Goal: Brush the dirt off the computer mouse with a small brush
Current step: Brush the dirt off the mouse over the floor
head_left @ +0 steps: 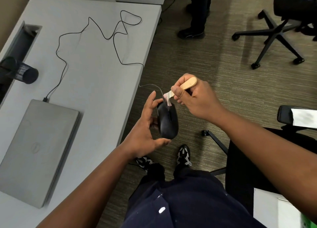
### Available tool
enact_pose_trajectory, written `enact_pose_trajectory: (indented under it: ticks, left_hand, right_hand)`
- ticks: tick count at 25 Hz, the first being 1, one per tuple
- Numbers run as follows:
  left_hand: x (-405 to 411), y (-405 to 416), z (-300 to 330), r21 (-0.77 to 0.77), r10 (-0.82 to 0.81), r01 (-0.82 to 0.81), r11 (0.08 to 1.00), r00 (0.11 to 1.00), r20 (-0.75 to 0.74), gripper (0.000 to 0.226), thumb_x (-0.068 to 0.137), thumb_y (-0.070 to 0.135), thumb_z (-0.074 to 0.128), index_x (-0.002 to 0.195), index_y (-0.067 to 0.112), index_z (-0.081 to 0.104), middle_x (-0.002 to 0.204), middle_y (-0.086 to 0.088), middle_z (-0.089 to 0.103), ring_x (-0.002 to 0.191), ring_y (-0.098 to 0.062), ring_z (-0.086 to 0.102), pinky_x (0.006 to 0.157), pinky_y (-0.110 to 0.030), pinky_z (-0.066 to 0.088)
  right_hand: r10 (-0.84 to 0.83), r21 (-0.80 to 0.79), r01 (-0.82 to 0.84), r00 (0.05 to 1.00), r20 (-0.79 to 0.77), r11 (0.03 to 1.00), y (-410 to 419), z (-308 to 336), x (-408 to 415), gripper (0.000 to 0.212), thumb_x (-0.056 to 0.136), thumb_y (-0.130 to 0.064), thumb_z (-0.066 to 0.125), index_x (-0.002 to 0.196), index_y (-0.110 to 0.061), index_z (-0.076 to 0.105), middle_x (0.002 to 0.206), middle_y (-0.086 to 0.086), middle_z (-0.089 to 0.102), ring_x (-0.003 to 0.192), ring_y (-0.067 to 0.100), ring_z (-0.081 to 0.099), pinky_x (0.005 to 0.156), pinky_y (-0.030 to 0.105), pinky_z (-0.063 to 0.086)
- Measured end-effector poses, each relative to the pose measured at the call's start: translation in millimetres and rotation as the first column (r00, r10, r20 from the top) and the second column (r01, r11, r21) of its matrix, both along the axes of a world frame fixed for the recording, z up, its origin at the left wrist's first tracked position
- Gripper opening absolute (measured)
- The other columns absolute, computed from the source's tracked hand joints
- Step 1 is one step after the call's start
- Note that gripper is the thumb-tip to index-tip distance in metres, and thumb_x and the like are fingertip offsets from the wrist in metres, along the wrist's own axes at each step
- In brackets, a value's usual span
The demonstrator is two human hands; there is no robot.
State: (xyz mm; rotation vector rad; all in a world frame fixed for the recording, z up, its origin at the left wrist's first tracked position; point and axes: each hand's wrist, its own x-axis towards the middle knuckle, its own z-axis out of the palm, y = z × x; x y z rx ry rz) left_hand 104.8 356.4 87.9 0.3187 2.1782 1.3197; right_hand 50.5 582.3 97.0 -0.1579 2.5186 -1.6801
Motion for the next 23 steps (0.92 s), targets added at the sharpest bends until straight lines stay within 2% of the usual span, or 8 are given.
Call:
enact_pose_trajectory:
  ticks: [6,9,12,14,18,23]
  left_hand:
    - [0,1,-1,0.012,0.011,-0.011,1.0,1.0,-0.025,0.147,0.072,-0.001,0.094,0.165,0.043,-0.011,0.169,0.017,0.022,0.121,-0.01,0.067,0.093,-0.025,0.057]
    - [-4,-1,-1,0.016,0.027,-0.026,1.0,0.999,-0.034,0.147,0.072,0.001,0.094,0.165,0.046,-0.011,0.168,0.021,0.021,0.122,-0.013,0.066,0.092,-0.027,0.058]
    - [-5,-3,-2,0.004,0.012,-0.012,1.0,0.999,-0.039,0.146,0.073,0.003,0.095,0.165,0.044,-0.011,0.168,0.02,0.022,0.123,-0.01,0.066,0.093,-0.027,0.057]
    - [-4,-4,-1,-0.009,0.003,-0.003,1.0,0.999,-0.037,0.145,0.074,0.002,0.094,0.166,0.042,-0.011,0.167,0.021,0.023,0.122,-0.007,0.065,0.094,-0.024,0.056]
    - [0,2,0,-0.028,-0.046,0.044,0.999,0.997,-0.067,0.144,0.074,0.003,0.094,0.165,0.044,-0.009,0.167,0.027,0.022,0.125,-0.004,0.063,0.093,-0.018,0.054]
    - [4,3,-3,-0.032,-0.03,0.028,0.999,0.997,-0.071,0.142,0.074,0.005,0.095,0.164,0.046,-0.006,0.164,0.03,0.022,0.121,-0.004,0.065,0.094,-0.017,0.054]
  right_hand:
    - [-0.083,-0.041,0.079,0.989,-0.122,0.996,-7,-11,11,0.02,0.103,-0.034,0.064,0.103,-0.015,0.067,0.08,0.005,0.072,0.07,0.028,0.07,0.062,0.052,0.054]
    - [-0.198,-0.117,0.185,0.974,-0.111,0.976,-6,-3,9,0.025,0.103,-0.038,0.062,0.099,-0.014,0.066,0.078,0.008,0.072,0.069,0.033,0.07,0.06,0.055,0.054]
    - [-0.196,-0.183,0.179,0.977,-0.08,0.967,-1,8,6,0.024,0.103,-0.031,0.059,0.092,-0.011,0.064,0.074,0.005,0.072,0.067,0.031,0.071,0.06,0.057,0.056]
    - [-0.134,-0.148,0.123,0.989,-0.069,0.981,0,11,4,0.021,0.104,-0.024,0.057,0.088,-0.012,0.064,0.071,0.008,0.07,0.065,0.028,0.071,0.06,0.055,0.057]
    - [-0.091,-0.063,0.088,0.995,-0.039,0.994,-2,8,1,0.02,0.106,-0.027,0.055,0.088,-0.02,0.062,0.07,0.004,0.071,0.066,0.024,0.071,0.062,0.053,0.058]
    - [-0.099,-0.031,0.096,0.989,-0.113,0.995,-6,0,3,0.02,0.107,-0.03,0.055,0.095,-0.016,0.063,0.077,0.008,0.07,0.07,0.031,0.07,0.062,0.054,0.056]
